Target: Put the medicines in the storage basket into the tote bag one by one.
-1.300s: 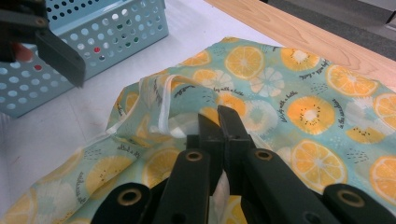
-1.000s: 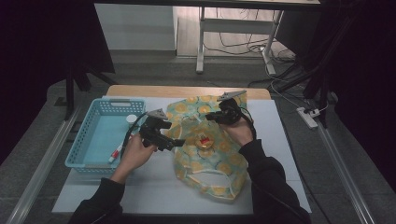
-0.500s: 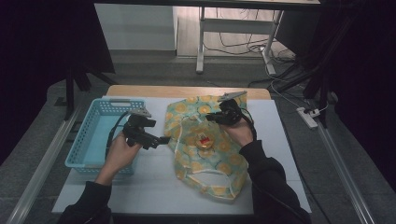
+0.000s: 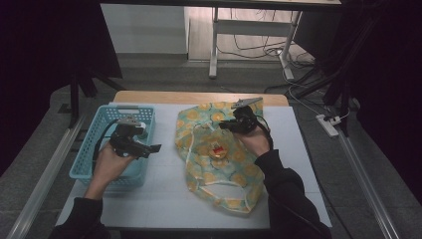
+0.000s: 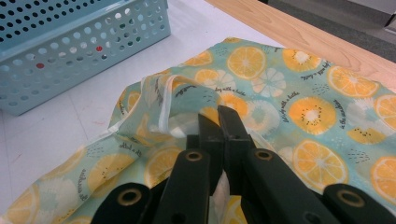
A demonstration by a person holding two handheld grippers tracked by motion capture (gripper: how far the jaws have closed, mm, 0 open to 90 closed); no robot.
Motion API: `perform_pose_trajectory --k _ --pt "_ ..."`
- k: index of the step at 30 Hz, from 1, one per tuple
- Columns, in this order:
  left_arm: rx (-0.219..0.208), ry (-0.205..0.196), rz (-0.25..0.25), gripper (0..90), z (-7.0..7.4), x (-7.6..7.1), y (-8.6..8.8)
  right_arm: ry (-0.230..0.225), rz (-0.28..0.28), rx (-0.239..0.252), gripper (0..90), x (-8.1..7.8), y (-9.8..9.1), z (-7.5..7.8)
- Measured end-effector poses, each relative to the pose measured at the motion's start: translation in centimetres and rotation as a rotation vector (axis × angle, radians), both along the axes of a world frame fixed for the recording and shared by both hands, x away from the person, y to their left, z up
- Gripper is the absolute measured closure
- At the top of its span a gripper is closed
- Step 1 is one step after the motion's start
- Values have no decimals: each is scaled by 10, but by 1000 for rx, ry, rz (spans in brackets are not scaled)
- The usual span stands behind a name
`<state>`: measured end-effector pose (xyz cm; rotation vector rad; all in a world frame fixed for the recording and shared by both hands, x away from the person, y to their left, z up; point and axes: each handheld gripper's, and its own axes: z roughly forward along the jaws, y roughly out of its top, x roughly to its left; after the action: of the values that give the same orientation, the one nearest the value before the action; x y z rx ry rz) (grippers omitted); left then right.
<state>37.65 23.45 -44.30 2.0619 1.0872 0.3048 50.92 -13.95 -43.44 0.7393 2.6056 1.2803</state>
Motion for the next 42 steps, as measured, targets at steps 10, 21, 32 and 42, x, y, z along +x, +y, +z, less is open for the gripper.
perform_pose_trajectory --k 10,21,32,42 --pt "48 31 99 0 -20 2 35 -2 1 -6 900 0 1 -2" --pt "132 133 155 0 -40 10 52 -1 5 -14 900 0 3 -4" --pt "212 284 132 0 -60 24 52 1 6 -15 900 0 3 -5" --pt "309 379 132 83 -73 32 48 -2 7 -13 900 0 2 -4"
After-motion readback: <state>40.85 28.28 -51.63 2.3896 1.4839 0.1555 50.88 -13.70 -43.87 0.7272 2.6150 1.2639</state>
